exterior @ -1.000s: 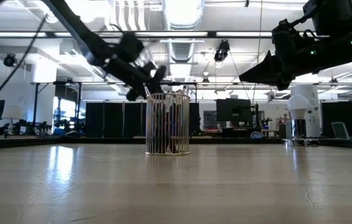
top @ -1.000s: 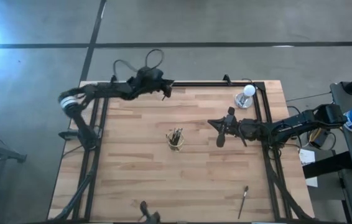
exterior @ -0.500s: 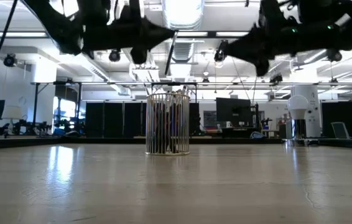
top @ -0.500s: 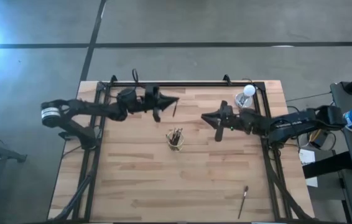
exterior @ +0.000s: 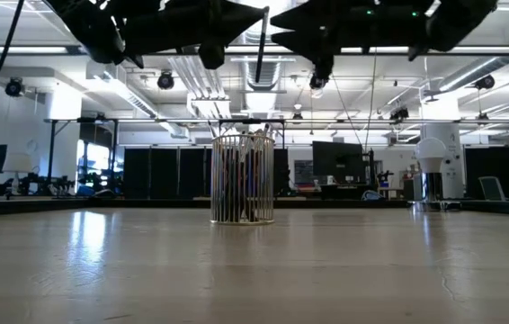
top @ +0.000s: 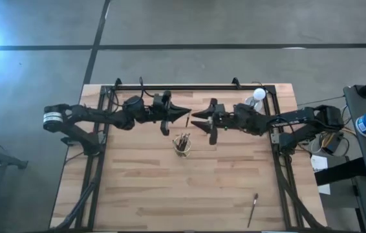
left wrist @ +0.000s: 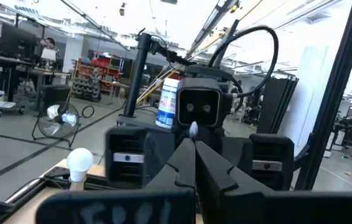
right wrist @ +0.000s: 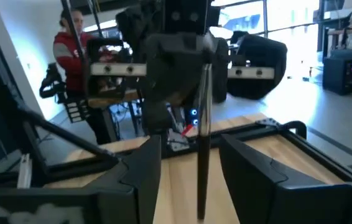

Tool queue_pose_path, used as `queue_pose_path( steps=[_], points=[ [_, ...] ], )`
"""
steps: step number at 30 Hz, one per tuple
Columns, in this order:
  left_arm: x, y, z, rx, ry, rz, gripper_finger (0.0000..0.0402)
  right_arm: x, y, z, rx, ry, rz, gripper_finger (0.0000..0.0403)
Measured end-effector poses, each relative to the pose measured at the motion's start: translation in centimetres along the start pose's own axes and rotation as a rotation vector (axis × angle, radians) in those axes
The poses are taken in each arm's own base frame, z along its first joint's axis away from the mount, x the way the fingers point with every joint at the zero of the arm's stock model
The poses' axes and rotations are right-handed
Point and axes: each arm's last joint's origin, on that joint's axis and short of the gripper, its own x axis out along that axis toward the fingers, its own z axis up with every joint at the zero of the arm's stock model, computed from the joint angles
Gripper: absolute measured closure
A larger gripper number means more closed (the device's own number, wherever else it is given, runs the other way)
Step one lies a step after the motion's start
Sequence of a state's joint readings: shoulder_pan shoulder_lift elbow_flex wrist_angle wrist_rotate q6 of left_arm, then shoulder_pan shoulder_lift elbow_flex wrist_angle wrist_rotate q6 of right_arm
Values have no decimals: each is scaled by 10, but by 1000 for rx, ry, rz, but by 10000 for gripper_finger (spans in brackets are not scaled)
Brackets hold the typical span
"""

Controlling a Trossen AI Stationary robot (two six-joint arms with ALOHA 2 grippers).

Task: Pick & Place Makeup Brushes
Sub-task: Put the eyeshadow brush into the gold makeup brush holder

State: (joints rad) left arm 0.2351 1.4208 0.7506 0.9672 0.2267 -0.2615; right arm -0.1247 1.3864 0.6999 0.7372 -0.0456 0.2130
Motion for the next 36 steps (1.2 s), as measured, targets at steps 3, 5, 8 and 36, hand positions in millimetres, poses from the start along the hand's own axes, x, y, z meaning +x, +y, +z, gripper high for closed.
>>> queue_pose_path(
  steps=[3,5,8,36],
  points=[
    [0,-1,0,-1,0,-2,401,10,-3,3,-8,-5,-10,245],
    [0,-1,0,-1,1,-3,401,15,-5,5,-13,-12,-15,251],
    [0,-1,0,-1,2,-7,401,21,-5,7,-37,-19,-15,265],
    [-86,-12,-27,25,40,79,318,38,59,-70,-172,-14,7,385]
  ],
)
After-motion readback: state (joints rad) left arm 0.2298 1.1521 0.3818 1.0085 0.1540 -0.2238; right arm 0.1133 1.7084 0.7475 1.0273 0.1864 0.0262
